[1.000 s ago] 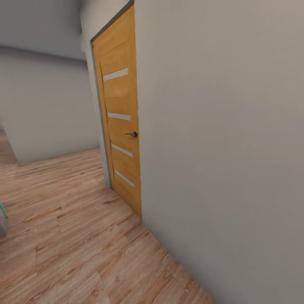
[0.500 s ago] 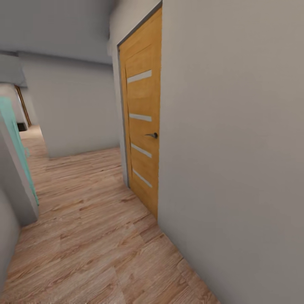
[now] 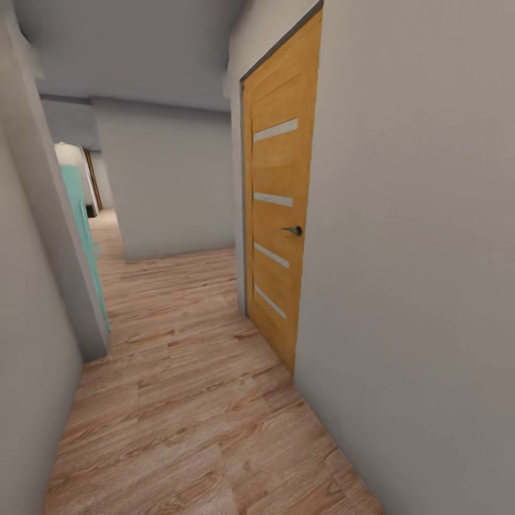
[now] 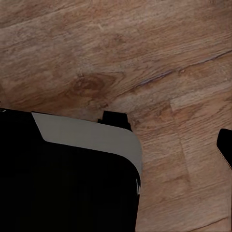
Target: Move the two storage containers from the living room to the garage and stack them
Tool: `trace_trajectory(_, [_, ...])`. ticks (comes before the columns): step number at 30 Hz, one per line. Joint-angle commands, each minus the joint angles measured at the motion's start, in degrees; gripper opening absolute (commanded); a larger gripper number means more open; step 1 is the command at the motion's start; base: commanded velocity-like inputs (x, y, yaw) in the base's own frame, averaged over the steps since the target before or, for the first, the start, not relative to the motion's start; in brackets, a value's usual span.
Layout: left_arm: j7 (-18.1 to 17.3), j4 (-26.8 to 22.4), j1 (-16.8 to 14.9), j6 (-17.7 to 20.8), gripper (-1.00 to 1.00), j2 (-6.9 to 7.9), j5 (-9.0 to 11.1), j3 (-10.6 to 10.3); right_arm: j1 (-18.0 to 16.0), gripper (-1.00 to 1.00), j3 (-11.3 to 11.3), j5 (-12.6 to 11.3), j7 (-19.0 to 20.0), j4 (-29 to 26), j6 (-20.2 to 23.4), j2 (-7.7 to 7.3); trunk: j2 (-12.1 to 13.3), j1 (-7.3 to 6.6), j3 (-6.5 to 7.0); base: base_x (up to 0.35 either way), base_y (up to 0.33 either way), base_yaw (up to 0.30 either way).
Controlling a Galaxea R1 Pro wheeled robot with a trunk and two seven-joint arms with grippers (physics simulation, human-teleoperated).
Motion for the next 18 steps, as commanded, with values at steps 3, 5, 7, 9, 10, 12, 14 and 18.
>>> trace_trajectory(3, [0.04,-0.02,0.01,-0.14,1.0,-0.03,0.25,0.03,-0.07,1.0,0.52,-0.47,-0.05,0.18,-0.09,0.05,-0.03,0.0,-0.06,0.0,0.0,0.243])
trace_trajectory(5, [0.04,-0.02,0.02,-0.09,1.0,-0.05,0.25,0.01,-0.07,1.0,0.53,-0.46,-0.04,0.18,-0.01,0.02,-0.03,0.0,-0.07,0.0,0.0,0.104])
trace_trajectory(7, [0.04,-0.02,-0.01,-0.07,1.0,-0.08,0.25,-0.07,-0.07,1.0,0.53,-0.45,0.05,0.18,0.05,0.05,-0.03,0.0,-0.07,0.0,0.0,0.027])
trace_trajectory(9, [0.04,-0.02,0.02,-0.06,1.0,-0.09,0.25,-0.1,-0.07,1.0,0.53,-0.45,-0.03,0.18,0.02,0.06,-0.03,0.0,-0.07,0.0,0.0,0.049])
trace_trajectory(10, [0.04,-0.02,0.01,-0.06,1.0,-0.09,0.25,-0.09,-0.07,1.0,0.53,-0.45,-0.03,0.18,0.01,0.05,-0.03,0.0,-0.07,0.0,0.0,0.115])
trace_trajectory(12, [0.04,-0.02,0.0,-0.06,1.0,-0.05,0.25,-0.08,-0.07,1.0,0.53,-0.4,-0.04,0.18,0.0,0.02,-0.03,0.0,-0.07,0.0,0.0,0.167])
trace_trajectory(14, [0.04,-0.02,0.02,-0.06,1.0,-0.03,0.25,-0.07,-0.07,1.0,0.58,-0.38,-0.04,0.18,-0.01,0.0,-0.03,0.0,-0.07,0.0,0.0,0.227])
trace_trajectory(18, [0.04,-0.02,0.0,-0.05,1.0,-0.01,0.25,-0.06,-0.07,1.0,0.61,-0.36,-0.03,0.18,-0.02,-0.01,-0.03,0.0,-0.07,0.0,0.0,0.255])
